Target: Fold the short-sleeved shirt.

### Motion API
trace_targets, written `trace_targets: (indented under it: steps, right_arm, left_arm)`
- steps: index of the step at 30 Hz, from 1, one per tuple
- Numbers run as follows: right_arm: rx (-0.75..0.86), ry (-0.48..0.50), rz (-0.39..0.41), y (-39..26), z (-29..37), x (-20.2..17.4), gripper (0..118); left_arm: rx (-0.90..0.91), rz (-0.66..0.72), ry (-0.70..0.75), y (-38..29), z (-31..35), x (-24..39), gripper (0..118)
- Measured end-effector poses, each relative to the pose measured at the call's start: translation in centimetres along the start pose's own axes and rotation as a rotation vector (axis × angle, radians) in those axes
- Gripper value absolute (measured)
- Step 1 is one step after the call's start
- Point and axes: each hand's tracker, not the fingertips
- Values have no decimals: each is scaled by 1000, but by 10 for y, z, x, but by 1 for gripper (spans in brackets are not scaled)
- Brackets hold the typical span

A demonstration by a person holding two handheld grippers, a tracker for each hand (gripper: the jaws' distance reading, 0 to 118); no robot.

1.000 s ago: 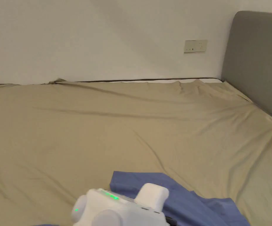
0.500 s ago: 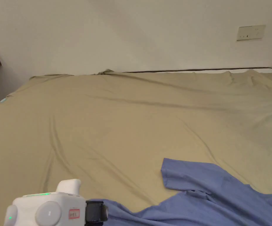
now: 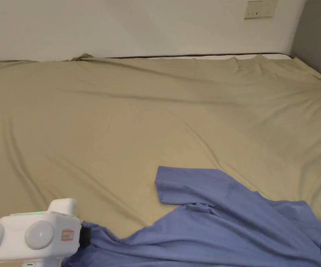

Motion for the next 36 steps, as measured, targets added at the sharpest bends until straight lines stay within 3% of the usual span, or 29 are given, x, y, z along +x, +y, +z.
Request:
trace_targets:
  steps: [4,5,7,8,10,12,14,18,19,20,21,22,23,24,25,26,28,29,31,33,36]
  right_arm:
    - [-13,-58,-16,11,-6,27,4]
    - [-25,-102,20,25,-16,31,27]
    - [-50,-105,53,57,-42,31,117]
    - [-69,-26,93,76,-67,27,118]
    - [-54,113,138,106,-115,7,118]
    - [-200,199,183,130,-192,-18,118]
    - [-351,202,188,136,-264,-40,118]
    - [-587,80,220,118,-360,-67,117]
    - [-631,53,242,111,-368,-69,107]
    - [-662,25,275,106,-373,-72,87]
    - [-587,89,213,109,-360,-69,81]
    - [-549,61,214,114,-351,-68,63]
    - [-519,79,254,112,-342,-72,16]
    - [-456,0,304,108,-333,-74,4]
    - [-427,-12,322,105,-327,-75,4]
    - [-426,65,295,102,-324,-73,4]
    - [-372,61,253,103,-307,-67,4]
    - [-324,82,177,110,-291,-59,4]
    - [-221,93,129,126,-254,-46,4]
    - [-78,61,144,150,-199,-32,4]
    - [155,50,62,193,-104,-6,4]
  left_arm:
    - [91,131,-153,-3,36,5,2]
    - [118,120,-174,-7,46,9,2]
    - [137,123,-163,-14,55,12,2]
    - [135,141,-126,-19,62,20,2]
    - [138,159,-125,-26,62,22,2]
    - [123,200,-160,-28,55,23,2]
    - [113,211,-178,-27,48,25,2]
    - [67,208,-179,-23,36,26,2]
    - [60,202,-183,-23,35,25,2]
    - [58,206,-184,-22,25,14,2]
    - [53,201,-185,-21,23,11,2]
    - [50,199,-184,-20,22,9,2]
    - [53,201,-177,-18,19,7,2]
    - [54,203,-174,-18,17,7,2]
    - [58,207,-172,-16,15,5,2]
    - [70,221,-171,-13,15,3,2]
    - [107,252,-207,-9,20,6,2]
    - [136,268,-243,-3,26,5,2]
    - [183,287,-311,11,46,4,2]
    - [294,267,-378,32,83,6,2]
    - [449,178,-442,60,162,28,2]
